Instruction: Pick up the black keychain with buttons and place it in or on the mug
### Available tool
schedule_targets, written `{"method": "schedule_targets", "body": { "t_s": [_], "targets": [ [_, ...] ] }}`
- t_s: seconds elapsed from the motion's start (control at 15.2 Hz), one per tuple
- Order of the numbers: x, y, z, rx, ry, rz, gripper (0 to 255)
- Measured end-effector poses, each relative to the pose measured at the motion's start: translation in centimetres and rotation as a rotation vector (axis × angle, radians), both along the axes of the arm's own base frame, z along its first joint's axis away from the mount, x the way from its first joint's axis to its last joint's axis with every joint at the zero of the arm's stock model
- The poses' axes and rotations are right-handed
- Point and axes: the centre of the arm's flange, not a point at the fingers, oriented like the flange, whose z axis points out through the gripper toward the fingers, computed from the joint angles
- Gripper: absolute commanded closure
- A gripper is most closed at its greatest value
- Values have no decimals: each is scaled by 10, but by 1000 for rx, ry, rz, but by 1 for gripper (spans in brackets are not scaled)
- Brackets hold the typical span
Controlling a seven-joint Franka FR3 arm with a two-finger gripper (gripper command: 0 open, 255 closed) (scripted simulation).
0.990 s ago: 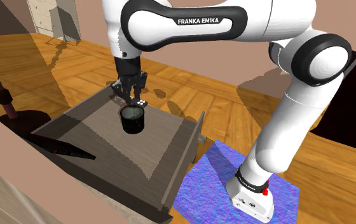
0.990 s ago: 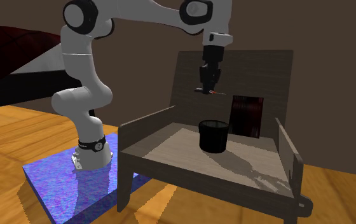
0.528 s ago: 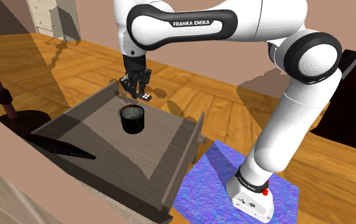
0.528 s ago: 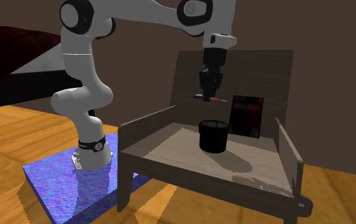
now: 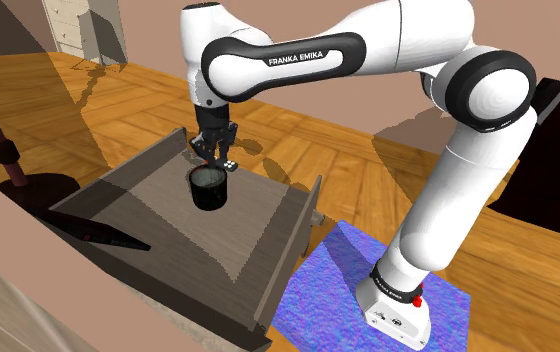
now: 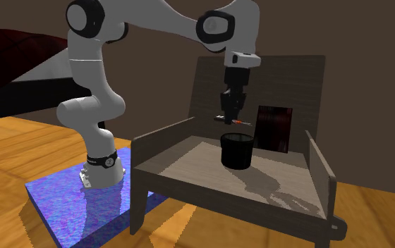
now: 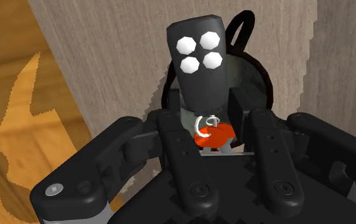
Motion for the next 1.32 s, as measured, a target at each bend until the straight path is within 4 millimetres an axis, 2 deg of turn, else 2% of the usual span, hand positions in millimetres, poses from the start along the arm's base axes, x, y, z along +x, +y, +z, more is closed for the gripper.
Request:
{"method": "schedule_targets", "body": {
  "t_s": [0.26,0.66,0.73,1.12,1.32],
  "targets": [
    [1,2,-21,0,0,0,255],
    [0,1,-24,0,0,0,255],
    [0,1,-24,0,0,0,0],
    [0,1,-24,0,0,0,0],
    [1,1,5,1,-2,0,0]
  ]
}}
